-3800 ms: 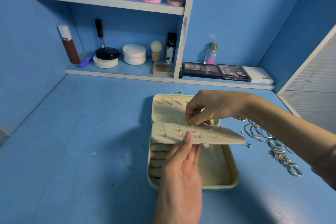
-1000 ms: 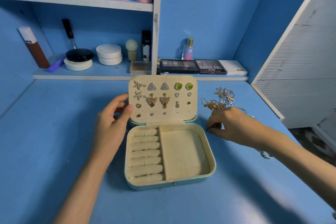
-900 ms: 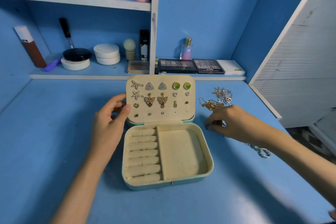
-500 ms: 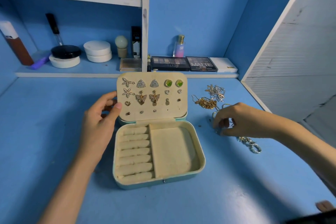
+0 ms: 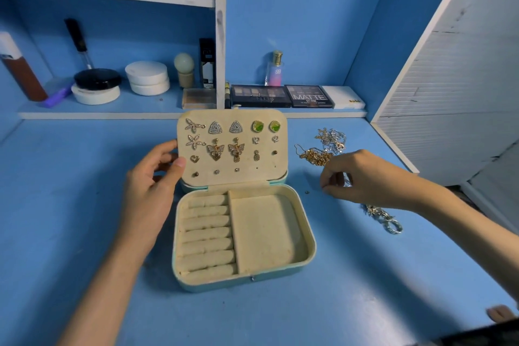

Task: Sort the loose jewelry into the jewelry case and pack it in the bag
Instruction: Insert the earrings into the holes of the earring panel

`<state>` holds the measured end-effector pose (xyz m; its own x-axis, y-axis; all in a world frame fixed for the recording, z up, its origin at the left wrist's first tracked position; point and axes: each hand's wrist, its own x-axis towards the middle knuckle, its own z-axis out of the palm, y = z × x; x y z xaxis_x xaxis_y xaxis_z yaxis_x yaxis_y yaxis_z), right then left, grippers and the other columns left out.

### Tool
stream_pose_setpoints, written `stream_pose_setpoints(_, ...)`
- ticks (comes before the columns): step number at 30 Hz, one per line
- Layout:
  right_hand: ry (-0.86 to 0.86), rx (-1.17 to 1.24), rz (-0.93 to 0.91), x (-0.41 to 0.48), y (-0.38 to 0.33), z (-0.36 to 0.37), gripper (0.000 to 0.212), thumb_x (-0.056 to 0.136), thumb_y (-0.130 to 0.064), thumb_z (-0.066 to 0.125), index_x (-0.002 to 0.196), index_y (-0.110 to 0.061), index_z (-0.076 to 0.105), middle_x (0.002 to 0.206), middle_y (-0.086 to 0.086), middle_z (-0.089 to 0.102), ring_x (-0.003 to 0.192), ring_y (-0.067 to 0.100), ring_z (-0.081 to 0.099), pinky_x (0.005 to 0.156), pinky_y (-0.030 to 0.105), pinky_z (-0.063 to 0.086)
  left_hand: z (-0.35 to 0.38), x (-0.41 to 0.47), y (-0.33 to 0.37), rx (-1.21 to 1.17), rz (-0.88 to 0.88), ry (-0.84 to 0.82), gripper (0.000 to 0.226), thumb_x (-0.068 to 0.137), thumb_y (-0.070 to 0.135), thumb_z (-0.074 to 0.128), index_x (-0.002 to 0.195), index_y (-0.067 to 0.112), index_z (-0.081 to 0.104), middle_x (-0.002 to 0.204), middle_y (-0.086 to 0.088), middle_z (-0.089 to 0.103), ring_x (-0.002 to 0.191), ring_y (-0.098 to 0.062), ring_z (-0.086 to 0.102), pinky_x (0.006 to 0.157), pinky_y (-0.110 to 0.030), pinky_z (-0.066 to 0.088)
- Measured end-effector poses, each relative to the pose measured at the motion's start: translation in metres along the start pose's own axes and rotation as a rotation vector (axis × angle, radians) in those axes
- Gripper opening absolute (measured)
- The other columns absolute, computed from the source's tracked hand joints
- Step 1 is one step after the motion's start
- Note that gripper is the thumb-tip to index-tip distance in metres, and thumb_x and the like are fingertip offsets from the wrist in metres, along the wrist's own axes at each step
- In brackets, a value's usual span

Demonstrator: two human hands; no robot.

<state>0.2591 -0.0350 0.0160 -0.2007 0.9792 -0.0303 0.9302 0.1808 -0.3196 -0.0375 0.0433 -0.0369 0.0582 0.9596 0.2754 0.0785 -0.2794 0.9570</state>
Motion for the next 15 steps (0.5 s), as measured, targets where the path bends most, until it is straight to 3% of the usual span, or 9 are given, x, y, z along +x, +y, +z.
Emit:
stream_pose_setpoints(3, 0.101, 0.078, -0.097, 0.008, -0.016, 0.001, 0.006, 0.082, -0.011, 0.069, 0.08, -0.016, 0.068, 0.069, -0.013, 0.059, 0.065, -0.001, 0.054, 0.06, 0.005, 0.037, -0.001, 0.0, -0.001, 0.006, -0.007, 0.001, 0.036, 0.094, 0.007, 0.055, 0.096, 0.043, 0.061, 0.09, 0.01, 0.066, 0.084, -0.002, 0.059, 0.071, -0.012, 0.046)
stream_pose_setpoints(6, 0.162, 0.079, -0.18, 0.018, -0.031, 0.01, 0.003, 0.083, -0.013, 0.069, 0.082, -0.016, 0.068, 0.07, -0.014, 0.057, 0.065, 0.001, 0.053, 0.06, 0.005, 0.037, -0.001, 0.0, -0.002, -0.003, -0.013, 0.008, 0.035, 0.094, 0.007, 0.056, 0.097, 0.042, 0.062, 0.091, 0.007, 0.066, 0.083, -0.003, 0.059, 0.066, -0.008, 0.045)
stream_pose_setpoints(9, 0.217, 0.049, -0.203, 0.029, -0.041, 0.018, 0.003, 0.083, -0.016, 0.067, 0.084, -0.018, 0.068, 0.073, -0.01, 0.059, 0.064, 0.011, 0.053, 0.059, 0.016, 0.042, -0.001, 0.0, -0.001, -0.003, -0.018, 0.013, 0.034, 0.093, 0.008, 0.057, 0.099, 0.04, 0.062, 0.09, 0.009, 0.065, 0.081, 0.001, 0.059, 0.068, -0.006, 0.044)
stream_pose_setpoints(12, 0.279, 0.032, -0.198, 0.038, -0.049, 0.025, 0.004, 0.081, -0.019, 0.061, 0.08, -0.021, 0.065, 0.071, -0.008, 0.058, 0.062, 0.014, 0.053, 0.059, 0.038, 0.05, -0.001, 0.0, -0.001, -0.005, -0.022, 0.021, 0.034, 0.093, 0.007, 0.057, 0.102, 0.04, 0.062, 0.091, 0.011, 0.066, 0.081, 0.004, 0.058, 0.072, -0.007, 0.045)
stream_pose_setpoints(15, 0.31, 0.026, -0.191, 0.043, -0.056, 0.029, 0.004, 0.079, -0.02, 0.062, 0.079, -0.02, 0.065, 0.07, -0.007, 0.057, 0.062, 0.017, 0.053, 0.058, 0.039, 0.05, -0.001, 0.0, -0.002, -0.001, -0.018, 0.024, 0.036, 0.093, 0.008, 0.058, 0.1, 0.042, 0.062, 0.091, 0.011, 0.065, 0.08, 0.006, 0.057, 0.073, -0.007, 0.044)
